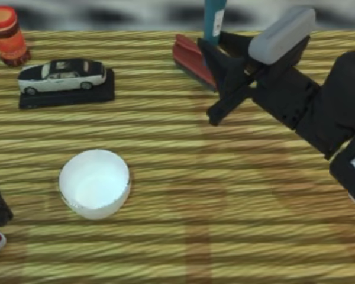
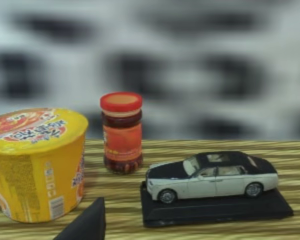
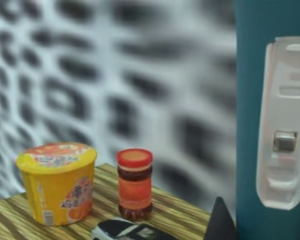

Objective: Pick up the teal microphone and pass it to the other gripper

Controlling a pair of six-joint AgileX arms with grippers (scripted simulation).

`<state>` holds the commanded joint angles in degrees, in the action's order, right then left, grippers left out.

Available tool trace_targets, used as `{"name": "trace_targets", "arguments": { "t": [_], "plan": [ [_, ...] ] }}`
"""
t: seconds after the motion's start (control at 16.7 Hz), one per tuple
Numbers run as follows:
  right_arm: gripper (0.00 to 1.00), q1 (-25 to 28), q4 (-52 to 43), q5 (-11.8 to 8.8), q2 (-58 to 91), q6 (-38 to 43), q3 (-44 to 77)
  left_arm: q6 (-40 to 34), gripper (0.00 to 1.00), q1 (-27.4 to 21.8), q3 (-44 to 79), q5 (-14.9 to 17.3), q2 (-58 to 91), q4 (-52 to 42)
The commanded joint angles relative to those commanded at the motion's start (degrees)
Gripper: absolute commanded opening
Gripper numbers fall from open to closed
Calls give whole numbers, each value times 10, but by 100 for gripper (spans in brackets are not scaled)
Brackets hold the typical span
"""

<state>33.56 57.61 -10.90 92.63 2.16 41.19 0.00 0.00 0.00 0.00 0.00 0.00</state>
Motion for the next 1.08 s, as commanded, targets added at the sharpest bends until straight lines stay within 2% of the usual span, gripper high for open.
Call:
{"name": "trace_targets", "arguments": {
  "t": [0.12,0.18,0.78,0.9,1.08],
  "plan": [
    [0,22,12,21,-3,2,-1,0,100,0,0,0,0,0],
    [0,24,13,24,-3,2,-1,0,100,0,0,0,0,0],
    [0,24,13,24,-3,2,-1,0,100,0,1,1,1,1],
    [0,24,13,24,-3,2,-1,2,100,-9,17,18,20,10],
    [0,24,13,24,-3,2,-1,9,100,-34,70,71,95,42]
  ]
}}
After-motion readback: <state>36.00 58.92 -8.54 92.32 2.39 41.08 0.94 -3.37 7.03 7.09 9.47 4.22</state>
